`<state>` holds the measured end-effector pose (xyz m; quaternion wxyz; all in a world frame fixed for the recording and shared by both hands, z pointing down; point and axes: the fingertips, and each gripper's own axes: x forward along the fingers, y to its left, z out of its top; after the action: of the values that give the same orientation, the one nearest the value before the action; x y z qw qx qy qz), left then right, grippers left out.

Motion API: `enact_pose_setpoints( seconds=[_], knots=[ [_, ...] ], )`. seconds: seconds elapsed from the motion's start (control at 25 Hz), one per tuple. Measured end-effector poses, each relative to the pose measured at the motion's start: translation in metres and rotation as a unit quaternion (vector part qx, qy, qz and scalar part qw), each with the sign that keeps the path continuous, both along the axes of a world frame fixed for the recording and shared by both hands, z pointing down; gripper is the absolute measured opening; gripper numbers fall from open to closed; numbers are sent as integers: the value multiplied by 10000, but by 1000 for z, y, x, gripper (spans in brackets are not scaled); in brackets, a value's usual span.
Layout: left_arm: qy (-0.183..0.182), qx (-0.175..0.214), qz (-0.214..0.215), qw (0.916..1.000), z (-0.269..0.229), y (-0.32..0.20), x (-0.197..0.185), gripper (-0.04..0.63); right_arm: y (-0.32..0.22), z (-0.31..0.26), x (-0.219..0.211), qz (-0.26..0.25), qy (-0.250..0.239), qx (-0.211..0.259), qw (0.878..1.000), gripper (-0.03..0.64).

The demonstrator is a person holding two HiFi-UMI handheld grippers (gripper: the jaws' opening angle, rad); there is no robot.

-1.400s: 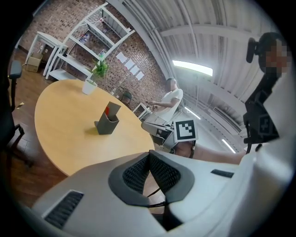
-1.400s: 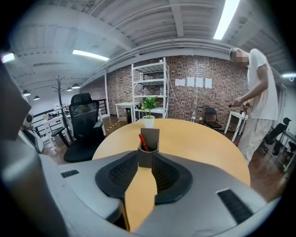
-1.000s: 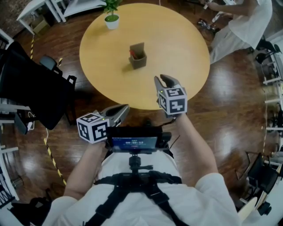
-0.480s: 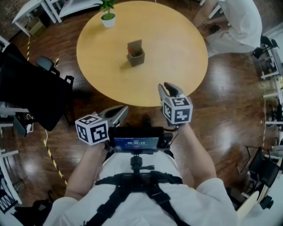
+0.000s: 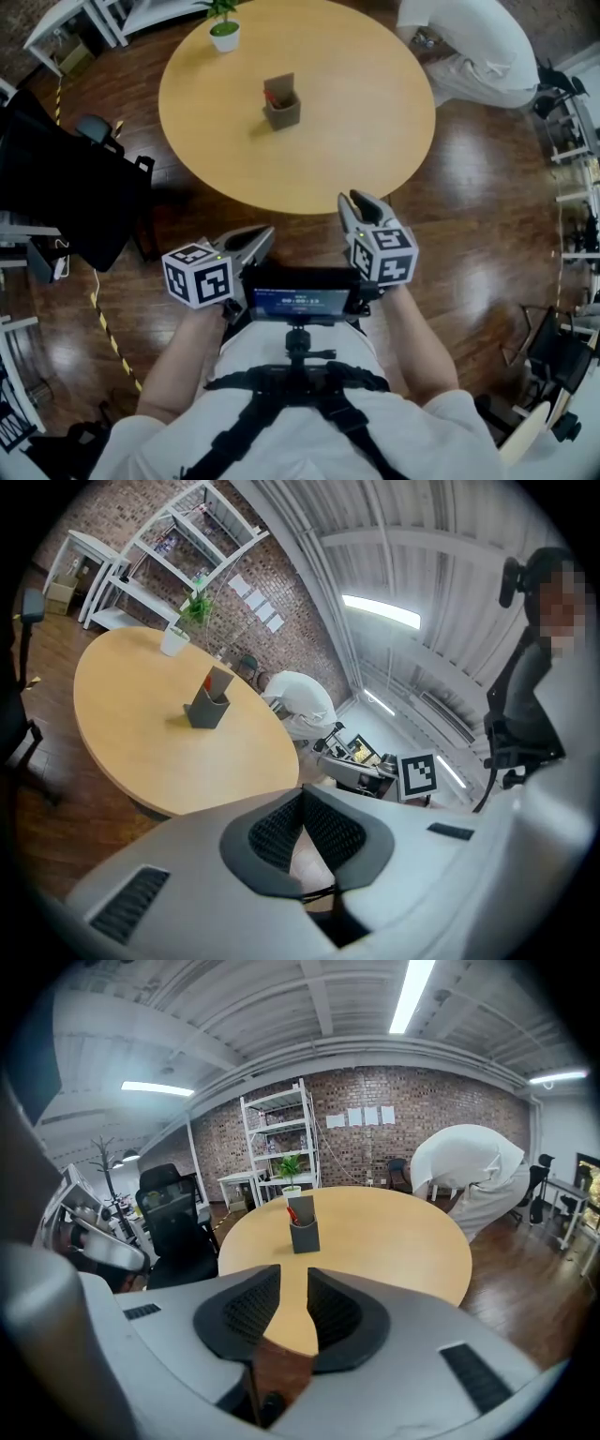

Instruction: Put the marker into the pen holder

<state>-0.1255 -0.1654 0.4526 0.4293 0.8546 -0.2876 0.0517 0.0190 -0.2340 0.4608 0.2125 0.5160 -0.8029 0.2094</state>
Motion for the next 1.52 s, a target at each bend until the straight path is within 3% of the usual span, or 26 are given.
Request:
enact_pose_setpoints(
  seconds=[0.32,0.88,1.16,1.52],
  knots=[
    [-110,128,-208,9996,-4,69,32,-3,99,-16,30,-329,-277,108,9990,103],
    [-385,225,-411,9982,-7,256,119,-3,282,-12,128,-352,-592,-1,9976,103],
    [-446,332,-388,9977,-11,290,121,-3,317,-17,143,-134,-739,121,9971,103],
    [-493,349,-525,9968,-24,292,120,-4,308,-26,145,-173,-859,111,9961,103]
  ],
)
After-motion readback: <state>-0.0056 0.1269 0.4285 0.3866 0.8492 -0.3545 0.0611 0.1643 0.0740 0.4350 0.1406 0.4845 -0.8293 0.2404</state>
